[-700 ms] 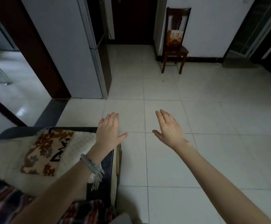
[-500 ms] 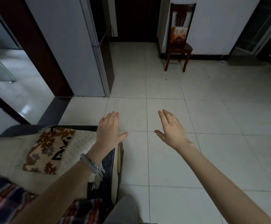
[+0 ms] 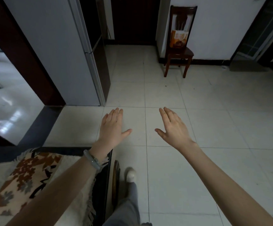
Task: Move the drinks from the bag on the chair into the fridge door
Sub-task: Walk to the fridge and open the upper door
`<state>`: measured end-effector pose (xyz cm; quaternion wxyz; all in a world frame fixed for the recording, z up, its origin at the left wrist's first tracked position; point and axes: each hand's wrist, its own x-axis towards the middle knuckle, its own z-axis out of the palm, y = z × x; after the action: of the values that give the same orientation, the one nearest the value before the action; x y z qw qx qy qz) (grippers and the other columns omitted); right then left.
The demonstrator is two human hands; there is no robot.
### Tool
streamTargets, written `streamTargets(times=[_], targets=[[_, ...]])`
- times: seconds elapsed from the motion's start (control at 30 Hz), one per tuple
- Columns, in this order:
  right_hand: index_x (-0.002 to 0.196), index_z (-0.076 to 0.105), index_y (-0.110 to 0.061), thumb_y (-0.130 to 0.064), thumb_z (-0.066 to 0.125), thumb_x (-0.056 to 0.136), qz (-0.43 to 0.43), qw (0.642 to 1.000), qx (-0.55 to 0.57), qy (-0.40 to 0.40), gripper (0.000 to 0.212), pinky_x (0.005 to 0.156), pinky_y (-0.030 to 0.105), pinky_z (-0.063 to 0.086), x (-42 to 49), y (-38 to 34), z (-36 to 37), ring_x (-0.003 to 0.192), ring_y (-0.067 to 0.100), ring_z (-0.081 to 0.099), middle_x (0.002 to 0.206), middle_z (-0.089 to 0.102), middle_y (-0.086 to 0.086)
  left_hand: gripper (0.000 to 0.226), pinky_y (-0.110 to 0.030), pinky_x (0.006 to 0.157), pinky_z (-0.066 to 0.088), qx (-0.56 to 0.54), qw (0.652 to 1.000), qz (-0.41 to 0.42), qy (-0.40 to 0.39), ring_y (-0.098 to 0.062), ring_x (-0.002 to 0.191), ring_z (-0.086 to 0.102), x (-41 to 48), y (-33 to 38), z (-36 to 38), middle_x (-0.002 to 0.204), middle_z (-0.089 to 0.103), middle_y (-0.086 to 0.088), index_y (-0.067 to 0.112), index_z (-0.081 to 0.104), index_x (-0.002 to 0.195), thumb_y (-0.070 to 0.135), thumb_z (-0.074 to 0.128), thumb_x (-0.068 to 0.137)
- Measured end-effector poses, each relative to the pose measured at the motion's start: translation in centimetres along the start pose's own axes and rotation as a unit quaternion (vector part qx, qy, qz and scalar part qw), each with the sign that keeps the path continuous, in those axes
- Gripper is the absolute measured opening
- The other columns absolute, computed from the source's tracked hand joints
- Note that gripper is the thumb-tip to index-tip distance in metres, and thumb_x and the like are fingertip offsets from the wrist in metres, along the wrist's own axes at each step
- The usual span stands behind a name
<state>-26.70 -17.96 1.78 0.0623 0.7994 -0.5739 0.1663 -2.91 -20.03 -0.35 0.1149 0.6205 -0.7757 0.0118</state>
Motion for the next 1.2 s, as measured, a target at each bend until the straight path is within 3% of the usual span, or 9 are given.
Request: streamTargets(times=[0.37, 0.63, 0.77, 0.93, 1.2], targets=[[0.129, 0.044, 0.007, -0.025, 0.079, 0.07, -0.022, 0.999, 0.028, -0.013, 0.076, 0.095, 0.047, 0.044, 22.8, 5.5, 4.7, 0.114, 0.042, 0.053, 0.125, 0.053, 0.029, 0.086, -0.041, 0.113, 0.017, -0.005, 1.0, 0.017, 0.006, -0.029, 0.138, 0.026, 22.0, -4.8, 1.9, 0.151, 0.028, -0.014, 0.006, 0.023, 0.144, 0.055, 0.056, 0.081], [0.13, 0.043, 0.007, -0.023, 0.078, 0.071, -0.003, 0.998, 0.049, -0.032, 0.075, 0.095, 0.048, 0.044, 32.3, 10.0, 8.0, 0.115, 0.043, 0.052, 0.127, 0.052, 0.029, 0.082, -0.045, 0.107, 0.028, -0.008, 1.0, 0.0, 0.006, -0.033, 0.13, 0.039, 32.6, -7.2, 4.1, 0.143, 0.041, -0.017, 0.002, 0.035, 0.138, 0.053, 0.059, 0.078], [0.136, 0.036, 0.003, -0.027, 0.072, 0.079, 0.012, 0.996, 0.08, -0.026, 0.074, 0.103, 0.045, 0.037, 37.9, 12.2, 9.9, 0.125, 0.04, 0.043, 0.135, 0.045, 0.027, 0.081, -0.047, 0.103, 0.035, -0.015, 1.0, -0.014, -0.008, -0.034, 0.124, 0.046, 38.2, -8.2, 5.6, 0.137, 0.048, -0.017, 0.003, 0.04, 0.134, 0.06, 0.04, 0.076], [0.14, 0.031, 0.0, -0.031, 0.068, 0.082, 0.005, 0.995, 0.093, -0.03, 0.075, 0.106, 0.043, 0.033, 46.1, 16.2, 12.2, 0.129, 0.037, 0.038, 0.14, 0.04, 0.024, 0.08, -0.044, 0.109, 0.027, -0.014, 1.0, -0.022, 0.017, -0.032, 0.132, 0.035, 47.2, -8.8, 7.4, 0.145, 0.038, -0.016, 0.005, 0.032, 0.14, 0.053, 0.055, 0.08], [0.142, 0.029, -0.003, -0.035, 0.065, 0.084, -0.006, 0.993, 0.11, -0.049, 0.075, 0.109, 0.039, 0.028, 58.3, 24.3, 15.8, 0.132, 0.034, 0.036, 0.143, 0.039, 0.02, 0.085, -0.043, 0.114, 0.021, -0.015, 0.997, -0.063, -0.031, -0.028, 0.139, 0.022, 60.1, -7.1, 11.3, 0.152, 0.025, -0.011, 0.009, 0.015, 0.146, 0.06, 0.046, 0.085]])
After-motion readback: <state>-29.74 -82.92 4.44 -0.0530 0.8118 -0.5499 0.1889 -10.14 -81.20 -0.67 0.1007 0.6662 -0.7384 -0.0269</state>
